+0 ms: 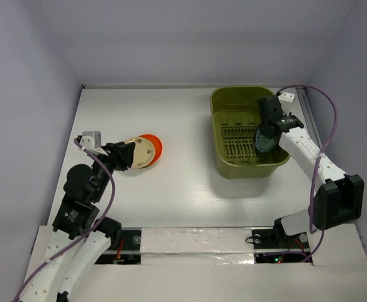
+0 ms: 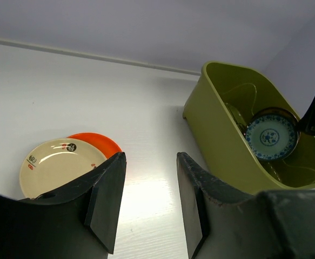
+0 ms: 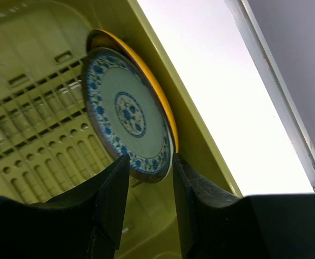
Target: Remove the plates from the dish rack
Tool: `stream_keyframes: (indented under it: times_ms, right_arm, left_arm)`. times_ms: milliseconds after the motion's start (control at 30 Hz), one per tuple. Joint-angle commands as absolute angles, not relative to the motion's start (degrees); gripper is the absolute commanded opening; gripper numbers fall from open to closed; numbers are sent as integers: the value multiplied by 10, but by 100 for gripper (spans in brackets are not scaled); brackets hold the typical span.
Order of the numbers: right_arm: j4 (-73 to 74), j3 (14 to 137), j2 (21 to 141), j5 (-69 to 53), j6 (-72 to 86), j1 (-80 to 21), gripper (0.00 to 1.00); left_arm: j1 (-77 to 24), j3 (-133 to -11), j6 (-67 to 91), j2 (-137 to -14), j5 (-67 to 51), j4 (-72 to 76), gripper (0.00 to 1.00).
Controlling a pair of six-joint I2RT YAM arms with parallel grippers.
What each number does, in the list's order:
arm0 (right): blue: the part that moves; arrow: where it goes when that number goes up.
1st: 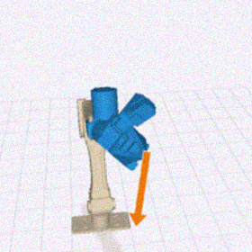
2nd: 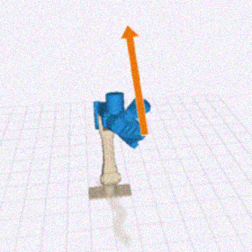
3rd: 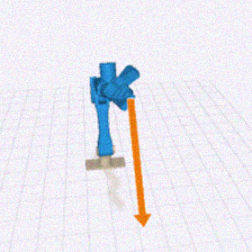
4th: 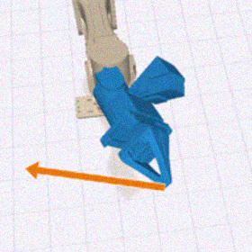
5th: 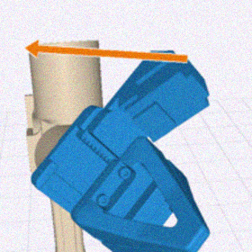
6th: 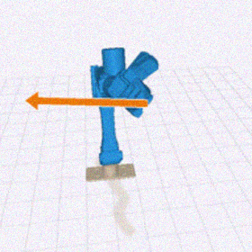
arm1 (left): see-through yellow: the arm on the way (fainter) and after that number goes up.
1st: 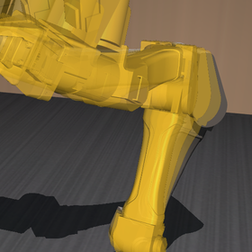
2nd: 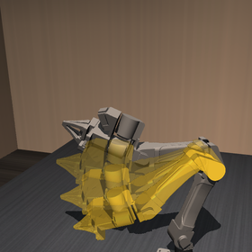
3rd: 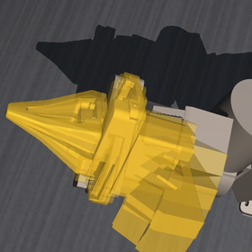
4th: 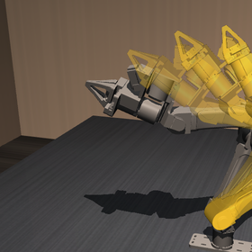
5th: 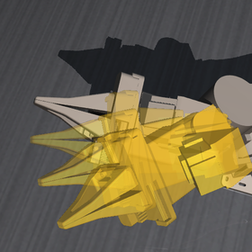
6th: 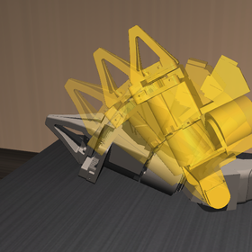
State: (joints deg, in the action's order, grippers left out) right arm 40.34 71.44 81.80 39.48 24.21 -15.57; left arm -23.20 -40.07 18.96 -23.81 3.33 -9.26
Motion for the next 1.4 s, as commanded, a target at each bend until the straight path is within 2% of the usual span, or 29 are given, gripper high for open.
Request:
stream_keyframes:
  times_ms: [0, 300, 700, 967, 1133, 1267, 1367]
  right_arm:
    - [376, 702, 831, 417, 237, -141, 44]
    - [335, 692, 853, 445, 230, -124, 45]
    - [272, 664, 882, 422, 227, -113, 45]
    - [190, 605, 845, 359, 230, -113, 38]
    - [151, 582, 841, 379, 231, -113, 44]
    - [148, 591, 855, 398, 229, -113, 45]
    - [141, 596, 855, 402, 229, -113, 34]
  left_arm:
    - [-240, -400, 186, -237, 36, -69, 39]
    - [-240, -399, 185, -241, 36, -68, 39]
    - [-240, -399, 185, -247, 35, -68, 39]
    - [-240, -399, 185, -252, 33, -64, 39]
    - [-240, -399, 186, -255, 30, -63, 39]
    - [-240, -398, 186, -256, 30, -63, 39]
    - [-240, -399, 186, -256, 30, -62, 39]
